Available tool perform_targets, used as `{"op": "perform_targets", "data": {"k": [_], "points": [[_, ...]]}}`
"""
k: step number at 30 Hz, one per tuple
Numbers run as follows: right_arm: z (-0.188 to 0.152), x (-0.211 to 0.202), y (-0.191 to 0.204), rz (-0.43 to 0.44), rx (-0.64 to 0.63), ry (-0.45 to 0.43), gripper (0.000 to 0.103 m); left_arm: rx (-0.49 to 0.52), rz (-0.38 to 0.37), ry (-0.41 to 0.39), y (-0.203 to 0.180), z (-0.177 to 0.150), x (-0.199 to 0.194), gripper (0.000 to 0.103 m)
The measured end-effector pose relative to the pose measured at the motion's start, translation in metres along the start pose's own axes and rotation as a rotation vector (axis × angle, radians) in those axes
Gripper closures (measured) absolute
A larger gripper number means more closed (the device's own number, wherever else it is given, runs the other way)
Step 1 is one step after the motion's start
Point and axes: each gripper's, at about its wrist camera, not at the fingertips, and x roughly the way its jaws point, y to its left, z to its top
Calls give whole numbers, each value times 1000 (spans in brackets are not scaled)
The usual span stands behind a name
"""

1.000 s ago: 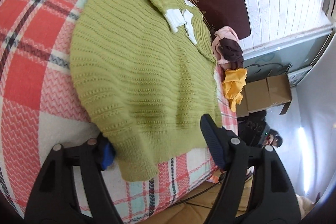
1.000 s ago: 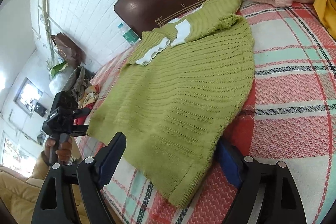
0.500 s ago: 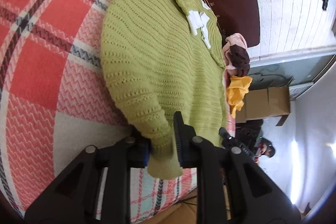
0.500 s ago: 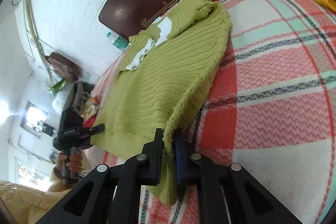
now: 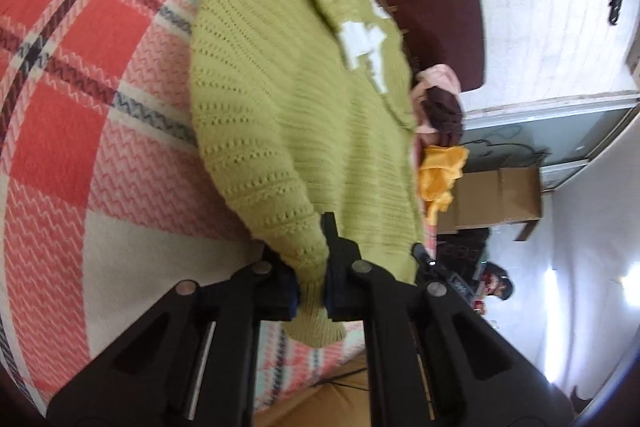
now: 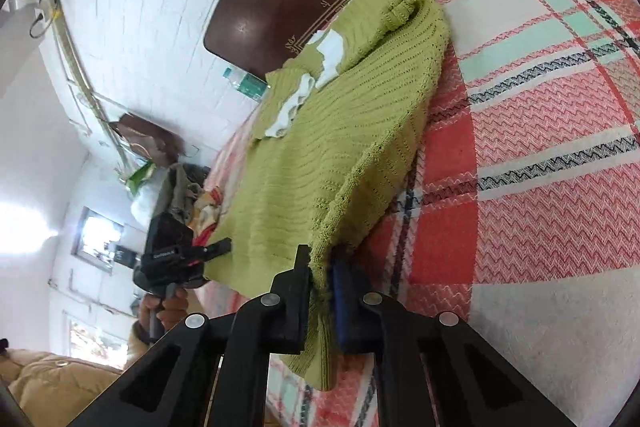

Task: Fold clothes
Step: 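Grasp the hem with both grippers and fold it up toward the collar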

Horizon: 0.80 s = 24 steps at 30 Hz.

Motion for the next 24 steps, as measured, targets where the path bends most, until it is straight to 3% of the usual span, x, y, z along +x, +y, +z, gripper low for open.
{"op": "perform_targets", "data": {"k": [4,10,14,16,17,19,20,21,22,23,24], "points": [[-1,-13,11,102,7,-19,95,16,-86,-6,-16,-7,-19,93],[-5,-36,42,151,-70,-21,98,65,-138,-11,-40,-24,-45,93],[-14,-49,53,151,-105,1,99,76,-111,-10,-37,-32,-52,93],[-15,-48,42,69,-81,14,96,68,-104,-4,-29,-33,-50,92],[-15,-46,34,19,-62,20,92,54,-111,7,-21,-32,-45,92],[-15,-44,19,-76,-23,29,65,52,-42,4,-8,-32,-39,92],[-17,-44,12,-114,-3,28,47,60,3,-1,-3,-32,-37,92],[-18,-45,6,-138,9,23,45,68,44,-1,2,-32,-36,91],[-19,-47,4,-137,8,10,45,76,84,-2,6,-32,-35,81],[-20,-49,3,-139,6,-2,44,81,125,1,10,-33,-33,59],[-20,-50,4,-149,-1,-8,42,90,107,3,10,-33,-33,55]]}}
